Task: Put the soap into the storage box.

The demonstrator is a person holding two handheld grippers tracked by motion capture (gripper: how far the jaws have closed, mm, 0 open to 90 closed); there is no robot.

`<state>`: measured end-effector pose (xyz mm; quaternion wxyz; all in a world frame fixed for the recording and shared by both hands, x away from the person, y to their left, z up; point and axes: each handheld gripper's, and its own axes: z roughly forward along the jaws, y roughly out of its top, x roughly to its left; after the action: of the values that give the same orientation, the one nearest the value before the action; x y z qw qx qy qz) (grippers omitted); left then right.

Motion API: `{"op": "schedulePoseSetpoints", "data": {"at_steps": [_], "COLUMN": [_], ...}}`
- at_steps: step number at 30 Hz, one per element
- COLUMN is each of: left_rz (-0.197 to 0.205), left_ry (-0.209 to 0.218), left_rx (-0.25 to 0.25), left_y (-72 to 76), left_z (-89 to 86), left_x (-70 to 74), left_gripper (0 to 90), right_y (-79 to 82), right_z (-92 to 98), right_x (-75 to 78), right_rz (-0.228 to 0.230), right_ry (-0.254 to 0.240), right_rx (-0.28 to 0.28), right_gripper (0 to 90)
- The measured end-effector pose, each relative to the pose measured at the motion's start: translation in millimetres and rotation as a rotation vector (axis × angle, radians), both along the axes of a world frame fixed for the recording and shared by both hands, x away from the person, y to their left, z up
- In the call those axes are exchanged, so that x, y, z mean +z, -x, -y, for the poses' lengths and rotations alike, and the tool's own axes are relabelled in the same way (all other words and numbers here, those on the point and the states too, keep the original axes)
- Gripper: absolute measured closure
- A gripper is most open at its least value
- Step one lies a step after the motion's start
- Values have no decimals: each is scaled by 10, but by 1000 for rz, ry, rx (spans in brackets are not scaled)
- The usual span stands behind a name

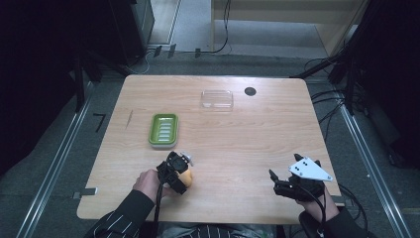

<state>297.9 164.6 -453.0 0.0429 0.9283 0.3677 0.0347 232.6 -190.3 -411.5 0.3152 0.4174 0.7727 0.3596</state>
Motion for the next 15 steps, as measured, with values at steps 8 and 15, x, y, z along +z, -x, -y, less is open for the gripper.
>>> {"op": "schedulePoseSetpoints", "data": {"at_steps": [8,15], "left_rz": [9,24], "left_ry": [11,17], "left_rx": [1,0], "left_y": [0,0], "left_z": [-19,-44], "left_x": [21,74], "left_gripper": [396,396], "right_y": [-1,-1], "right_z": [2,6], "right_x": [1,1], "right_rz": [0,2], "right_ry": [0,-3], "right_rx": [0,0], "right_gripper": [137,137]}}
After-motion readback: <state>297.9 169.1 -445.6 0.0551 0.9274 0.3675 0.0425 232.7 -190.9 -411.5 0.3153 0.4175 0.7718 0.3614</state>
